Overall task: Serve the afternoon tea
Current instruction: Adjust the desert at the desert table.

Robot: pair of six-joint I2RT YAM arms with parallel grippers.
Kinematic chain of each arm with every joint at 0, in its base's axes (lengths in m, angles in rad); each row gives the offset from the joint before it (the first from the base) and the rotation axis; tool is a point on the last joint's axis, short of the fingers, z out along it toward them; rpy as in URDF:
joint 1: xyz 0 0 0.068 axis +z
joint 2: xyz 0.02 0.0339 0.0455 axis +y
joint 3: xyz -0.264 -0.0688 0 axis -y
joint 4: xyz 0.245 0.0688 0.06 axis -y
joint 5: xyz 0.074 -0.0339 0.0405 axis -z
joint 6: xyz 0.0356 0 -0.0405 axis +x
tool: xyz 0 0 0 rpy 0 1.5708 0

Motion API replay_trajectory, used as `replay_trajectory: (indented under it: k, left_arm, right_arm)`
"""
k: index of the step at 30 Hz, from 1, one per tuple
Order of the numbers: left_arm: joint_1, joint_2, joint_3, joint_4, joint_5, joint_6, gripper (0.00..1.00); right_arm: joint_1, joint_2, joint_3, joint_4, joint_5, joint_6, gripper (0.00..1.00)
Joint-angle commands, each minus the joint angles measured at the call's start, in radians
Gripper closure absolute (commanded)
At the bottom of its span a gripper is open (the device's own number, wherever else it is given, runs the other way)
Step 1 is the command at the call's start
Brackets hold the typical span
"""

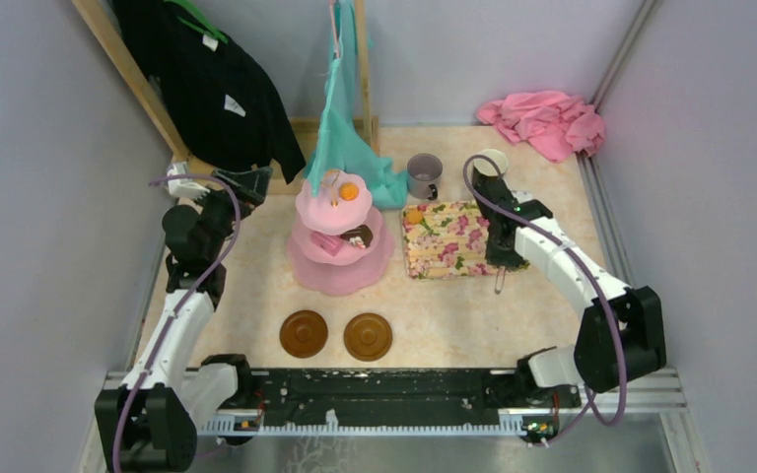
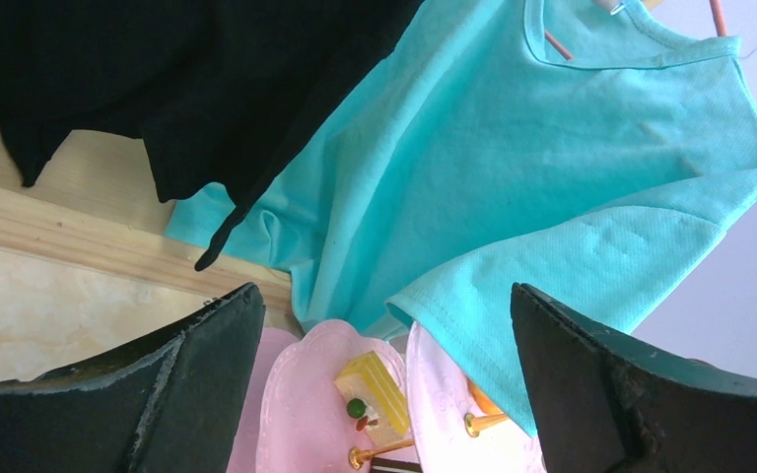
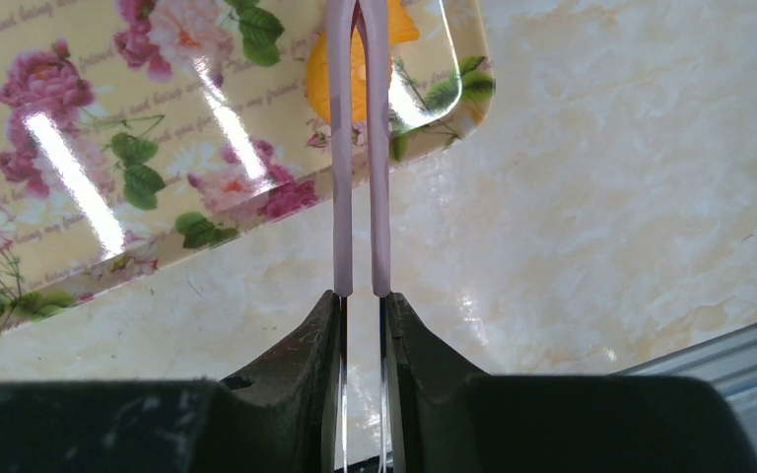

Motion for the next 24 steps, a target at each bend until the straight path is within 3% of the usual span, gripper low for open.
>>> replay_trajectory:
  k: [1, 24]
  left_arm:
    - [0.013, -0.003, 0.000, 0.057, 0.029, -0.025, 0.01]
    - [0.021, -0.009, 0.000, 0.062, 0.040, -0.033, 0.01]
  right_arm:
    - [-0.056, -0.007, 0.024, -0.029, -0.031, -0.021, 0.88]
    - [-0.223, 0.115, -0.058, 0.115, -0.164, -0.108, 0.88]
